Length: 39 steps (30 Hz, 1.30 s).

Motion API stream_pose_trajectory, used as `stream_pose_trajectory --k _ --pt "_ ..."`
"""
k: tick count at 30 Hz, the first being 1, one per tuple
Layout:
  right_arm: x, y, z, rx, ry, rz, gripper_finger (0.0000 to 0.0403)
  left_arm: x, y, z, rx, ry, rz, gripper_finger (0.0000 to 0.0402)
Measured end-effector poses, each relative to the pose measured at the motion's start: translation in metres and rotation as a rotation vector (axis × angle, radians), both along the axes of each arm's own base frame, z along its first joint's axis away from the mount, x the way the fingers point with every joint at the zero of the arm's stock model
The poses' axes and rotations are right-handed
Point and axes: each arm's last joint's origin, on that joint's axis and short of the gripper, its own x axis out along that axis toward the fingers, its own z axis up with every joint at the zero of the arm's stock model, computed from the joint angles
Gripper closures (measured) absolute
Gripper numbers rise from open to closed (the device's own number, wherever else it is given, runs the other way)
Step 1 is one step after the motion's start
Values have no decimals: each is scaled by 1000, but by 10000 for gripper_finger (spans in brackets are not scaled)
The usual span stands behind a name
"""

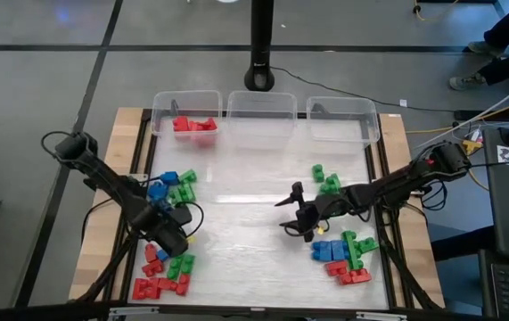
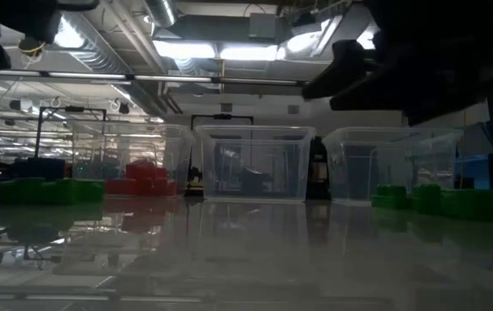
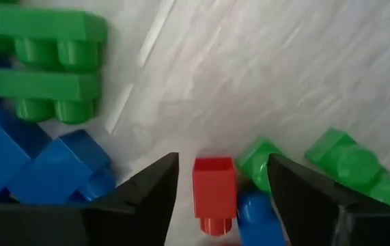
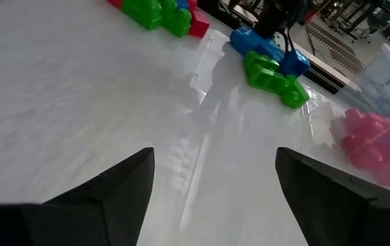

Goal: Sort blocks
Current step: Put the red game piece into the left transparent bin

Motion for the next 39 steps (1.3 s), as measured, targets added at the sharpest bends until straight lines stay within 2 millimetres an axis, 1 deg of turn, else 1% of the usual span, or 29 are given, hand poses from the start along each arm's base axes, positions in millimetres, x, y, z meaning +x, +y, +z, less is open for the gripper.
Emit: stream_pose_trajectory --k 4,7,11,14,19,23,28,33,39 --pt "-1 3 0 -5 -6 -1 97 1 -3 -6 -14 51 11 147" --pt "-1 4 2 -4 -28 -11 97 1 -7 -11 -32 99 -1 135" --pt "-1 4 2 -4 -28 -12 97 -1 -14 -18 -17 121 -36 132" --pt "-1 4 2 -6 -24 -12 97 -4 -16 -22 -2 138 -43 132" --pt "0 4 2 -6 -24 -13 97 -13 -14 -40 -17 161 -34 133" --pt "0 4 2 -6 -24 -13 97 -19 -10 -57 -39 181 -16 142" --pt "0 4 2 -6 -23 -13 97 -25 -4 -72 -41 178 -5 150" --pt "-1 4 2 -7 -22 -13 97 -26 -2 -79 -58 159 -11 169" --pt "-1 4 2 -9 -22 -12 97 -25 -3 -79 -49 139 -40 223"
